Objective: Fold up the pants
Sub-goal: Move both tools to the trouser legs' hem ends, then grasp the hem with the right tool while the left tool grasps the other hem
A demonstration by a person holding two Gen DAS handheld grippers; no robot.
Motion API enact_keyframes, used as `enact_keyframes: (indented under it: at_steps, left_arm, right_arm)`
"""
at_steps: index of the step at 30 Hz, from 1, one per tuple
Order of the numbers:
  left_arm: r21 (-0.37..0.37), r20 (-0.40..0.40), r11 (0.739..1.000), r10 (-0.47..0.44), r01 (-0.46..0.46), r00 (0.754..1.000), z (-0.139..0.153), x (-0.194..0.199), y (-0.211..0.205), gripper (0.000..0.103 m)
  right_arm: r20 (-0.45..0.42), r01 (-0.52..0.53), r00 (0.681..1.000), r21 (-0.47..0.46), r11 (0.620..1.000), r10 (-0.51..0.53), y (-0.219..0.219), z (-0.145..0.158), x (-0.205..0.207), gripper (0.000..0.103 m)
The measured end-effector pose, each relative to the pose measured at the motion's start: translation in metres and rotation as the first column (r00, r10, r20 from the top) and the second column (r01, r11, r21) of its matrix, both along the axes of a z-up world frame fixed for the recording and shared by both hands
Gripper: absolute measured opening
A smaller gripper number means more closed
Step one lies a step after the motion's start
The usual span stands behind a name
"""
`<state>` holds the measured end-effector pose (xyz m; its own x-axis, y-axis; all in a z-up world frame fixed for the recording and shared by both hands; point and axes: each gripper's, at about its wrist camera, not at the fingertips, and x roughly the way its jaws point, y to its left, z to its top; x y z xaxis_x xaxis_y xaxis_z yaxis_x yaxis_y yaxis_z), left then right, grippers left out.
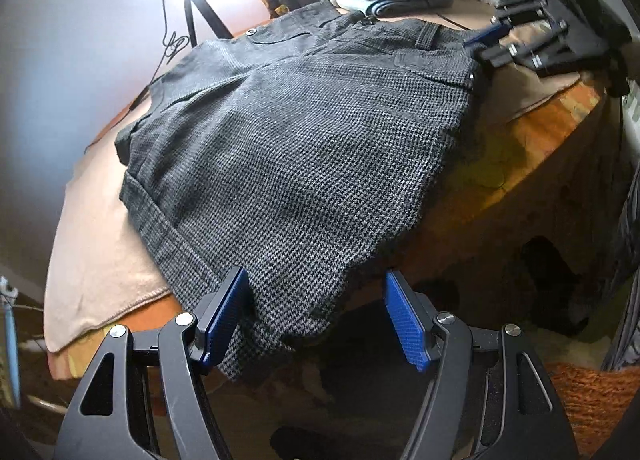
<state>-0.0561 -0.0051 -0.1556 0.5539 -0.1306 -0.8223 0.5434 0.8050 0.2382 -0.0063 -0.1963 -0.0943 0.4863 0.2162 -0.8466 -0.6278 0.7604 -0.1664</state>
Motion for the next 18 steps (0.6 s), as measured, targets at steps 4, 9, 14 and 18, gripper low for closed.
enact_keyframes:
  at_steps: [4, 9, 14, 18]
  left_arm:
    - [0.014, 0.017, 1.0, -0.014, 0.014, 1.0, 0.0, -0.002, -0.004, 0.069]
    - [0.005, 0.024, 1.0, -0.004, 0.004, 1.0, 0.002, -0.001, -0.005, 0.069]
    - [-0.032, 0.008, 0.999, 0.018, -0.018, 1.0, 0.004, 0.003, -0.002, 0.069]
    - [-0.044, 0.012, 0.999, 0.025, -0.025, 1.0, 0.007, 0.008, -0.005, 0.048]
  right_arm:
    - [0.034, 0.043, 0.998, 0.06, 0.997, -0.045, 0.0, 0.017, 0.006, 0.017]
    - [0.074, 0.08, 0.993, 0.098, 0.992, -0.087, 0.004, 0.033, 0.015, 0.012]
    - [0.103, 0.109, 0.987, 0.132, 0.985, -0.123, 0.007, 0.045, 0.022, 0.011]
    - [0.111, 0.143, 0.98, 0.174, 0.974, -0.163, 0.003, 0.054, 0.028, 0.01]
